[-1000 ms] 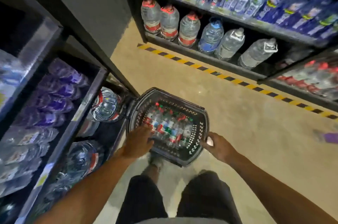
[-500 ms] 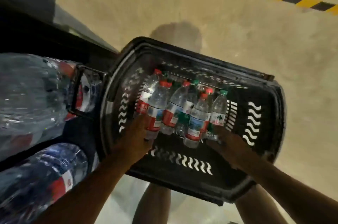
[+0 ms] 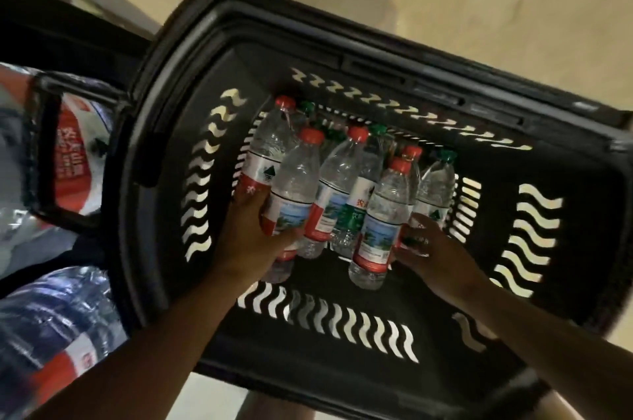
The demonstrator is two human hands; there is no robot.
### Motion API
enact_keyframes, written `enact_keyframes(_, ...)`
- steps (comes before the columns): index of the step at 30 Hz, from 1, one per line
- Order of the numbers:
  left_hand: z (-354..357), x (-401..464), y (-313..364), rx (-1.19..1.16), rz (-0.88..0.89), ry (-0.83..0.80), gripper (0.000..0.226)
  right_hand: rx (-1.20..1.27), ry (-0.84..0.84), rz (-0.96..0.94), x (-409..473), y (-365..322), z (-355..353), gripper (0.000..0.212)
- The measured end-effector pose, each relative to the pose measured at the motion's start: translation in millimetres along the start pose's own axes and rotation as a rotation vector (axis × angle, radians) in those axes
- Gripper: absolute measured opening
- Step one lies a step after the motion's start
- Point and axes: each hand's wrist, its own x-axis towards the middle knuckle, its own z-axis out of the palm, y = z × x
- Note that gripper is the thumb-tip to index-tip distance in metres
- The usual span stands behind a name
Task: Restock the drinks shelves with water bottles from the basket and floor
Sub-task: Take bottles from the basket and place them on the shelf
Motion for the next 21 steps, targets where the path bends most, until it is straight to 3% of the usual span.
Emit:
enact_keyframes(4, -28, -13, 13, -0.300, -0.106, -0.233, 0.049, 0.006, 0.009, 0.024, -11, -13, 6, 0.047)
enact_keyframes(7, -38, -14, 18, -0.441, -0.137, -0.308, 0.050, 0.084, 0.053, 0.040, -5, -21, 22, 0.050)
enact_keyframes(14, -31, 8, 5, -0.532, -0.117, -0.324, 0.043, 0.161, 0.476, 0.114, 30, -12, 75, 0.078)
enact_keyframes(21, -23, -13, 11, -0.573, -0.121, -0.345, 0.054, 0.290, 0.260, 0.094, 8, -10, 42, 0.050)
